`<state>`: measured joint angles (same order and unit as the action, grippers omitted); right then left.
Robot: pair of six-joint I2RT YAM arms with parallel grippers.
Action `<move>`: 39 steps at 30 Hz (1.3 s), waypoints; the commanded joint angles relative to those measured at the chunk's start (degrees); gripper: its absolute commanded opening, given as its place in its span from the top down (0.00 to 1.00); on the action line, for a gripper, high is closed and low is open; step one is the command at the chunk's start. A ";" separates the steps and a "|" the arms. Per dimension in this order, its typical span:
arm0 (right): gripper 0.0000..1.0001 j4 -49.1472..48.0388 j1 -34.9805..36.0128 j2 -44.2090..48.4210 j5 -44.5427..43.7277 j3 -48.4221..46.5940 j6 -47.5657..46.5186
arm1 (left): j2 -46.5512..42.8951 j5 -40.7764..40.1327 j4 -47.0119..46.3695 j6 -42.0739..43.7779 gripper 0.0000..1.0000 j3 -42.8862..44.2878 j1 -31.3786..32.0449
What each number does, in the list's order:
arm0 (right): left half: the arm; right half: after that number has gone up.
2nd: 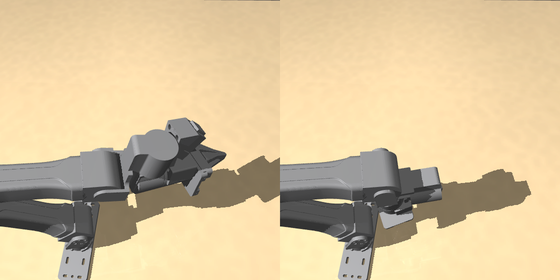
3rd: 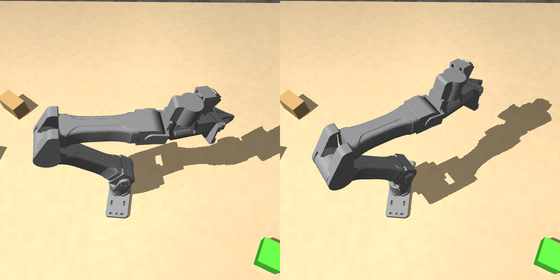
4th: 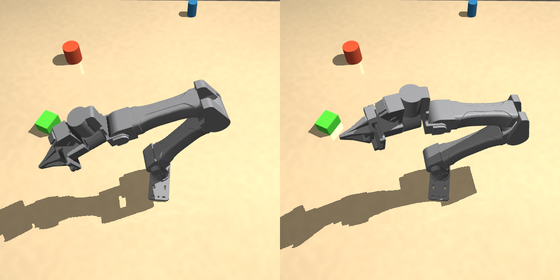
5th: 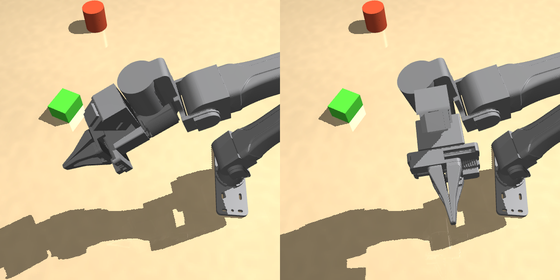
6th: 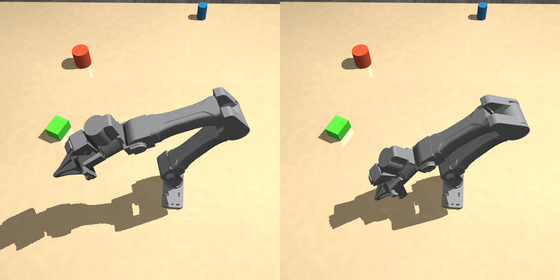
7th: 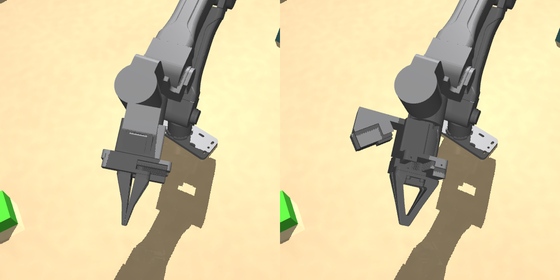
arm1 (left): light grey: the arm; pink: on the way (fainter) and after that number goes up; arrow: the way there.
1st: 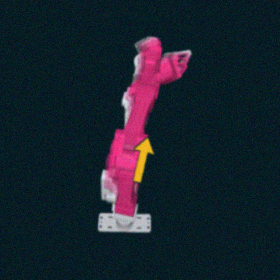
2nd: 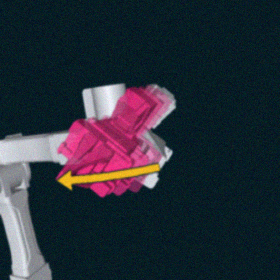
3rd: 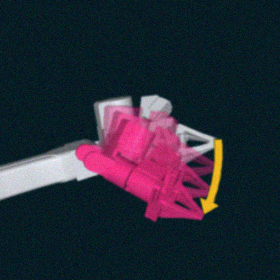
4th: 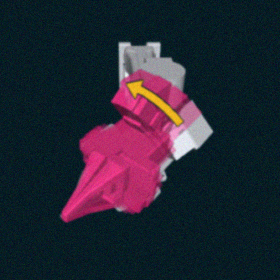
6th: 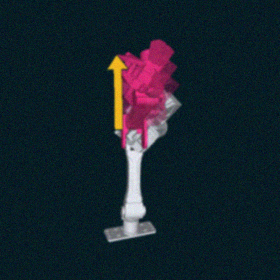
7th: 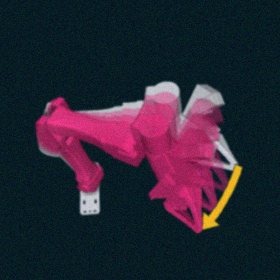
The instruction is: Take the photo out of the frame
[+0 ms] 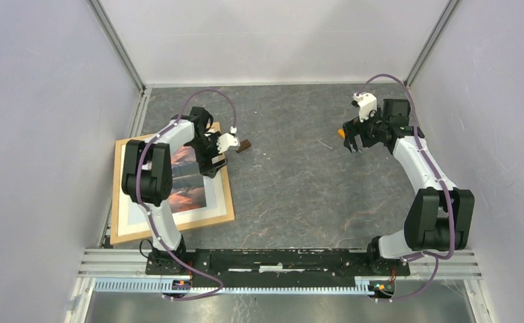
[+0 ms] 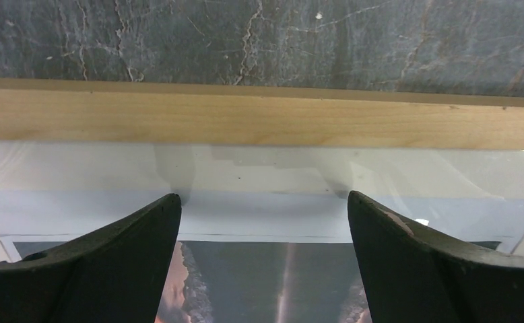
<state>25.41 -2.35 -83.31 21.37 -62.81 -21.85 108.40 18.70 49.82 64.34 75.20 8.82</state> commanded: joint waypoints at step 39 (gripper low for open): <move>0.02 1.78 -10.98 3.77 6.26 4.81 -1.05 | 28.65 5.22 1.61 -20.66 0.02 41.88 32.98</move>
<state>26.83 -12.29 -79.83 26.11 -57.71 -22.00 132.11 17.54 55.22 54.30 110.52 37.30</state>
